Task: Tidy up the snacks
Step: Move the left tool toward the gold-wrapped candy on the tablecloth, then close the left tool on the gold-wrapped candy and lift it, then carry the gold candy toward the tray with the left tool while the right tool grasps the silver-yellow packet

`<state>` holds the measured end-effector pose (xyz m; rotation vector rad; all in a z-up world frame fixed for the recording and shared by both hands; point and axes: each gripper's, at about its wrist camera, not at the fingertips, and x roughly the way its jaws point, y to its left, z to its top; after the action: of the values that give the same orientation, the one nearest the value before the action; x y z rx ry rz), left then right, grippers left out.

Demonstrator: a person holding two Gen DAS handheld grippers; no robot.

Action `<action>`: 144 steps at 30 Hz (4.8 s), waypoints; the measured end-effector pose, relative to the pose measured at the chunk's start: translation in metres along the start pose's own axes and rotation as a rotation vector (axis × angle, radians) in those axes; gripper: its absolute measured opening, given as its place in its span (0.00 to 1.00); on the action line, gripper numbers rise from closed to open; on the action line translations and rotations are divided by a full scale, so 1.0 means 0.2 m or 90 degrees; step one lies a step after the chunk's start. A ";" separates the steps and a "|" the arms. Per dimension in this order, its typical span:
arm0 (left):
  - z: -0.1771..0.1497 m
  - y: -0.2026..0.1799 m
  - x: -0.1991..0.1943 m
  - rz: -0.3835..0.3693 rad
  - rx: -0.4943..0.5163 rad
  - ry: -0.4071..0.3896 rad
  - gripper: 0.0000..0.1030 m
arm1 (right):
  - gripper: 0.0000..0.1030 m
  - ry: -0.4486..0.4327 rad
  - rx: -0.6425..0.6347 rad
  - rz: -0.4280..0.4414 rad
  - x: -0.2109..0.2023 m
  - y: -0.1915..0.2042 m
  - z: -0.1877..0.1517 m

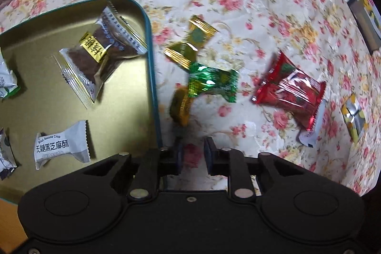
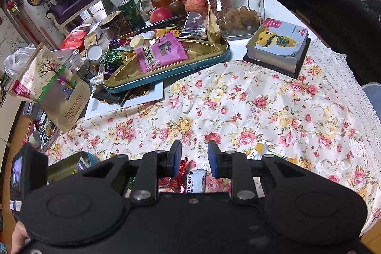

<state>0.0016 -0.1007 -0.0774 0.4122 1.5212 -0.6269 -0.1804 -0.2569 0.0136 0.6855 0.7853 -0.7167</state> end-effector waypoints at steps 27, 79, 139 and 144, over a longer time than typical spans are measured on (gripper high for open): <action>0.25 -0.09 -0.06 0.115 -0.143 -0.165 0.43 | 0.26 -0.033 0.014 0.022 -0.08 -0.02 0.04; 0.10 -0.26 -0.11 0.032 0.085 -0.114 0.42 | 0.26 -0.025 0.048 0.011 -0.08 -0.11 0.05; 0.07 -0.24 -0.29 0.060 0.060 -0.064 0.27 | 0.47 0.105 -0.281 -0.055 0.28 -0.42 -0.19; 0.07 -0.22 -0.33 0.055 0.052 -0.066 0.28 | 0.50 0.101 -0.322 -0.091 0.34 -0.37 -0.21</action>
<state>-0.0096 -0.1359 -0.0050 0.4974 1.3747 -0.6335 -0.2190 -0.2875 -0.0836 0.2300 1.1200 -0.5617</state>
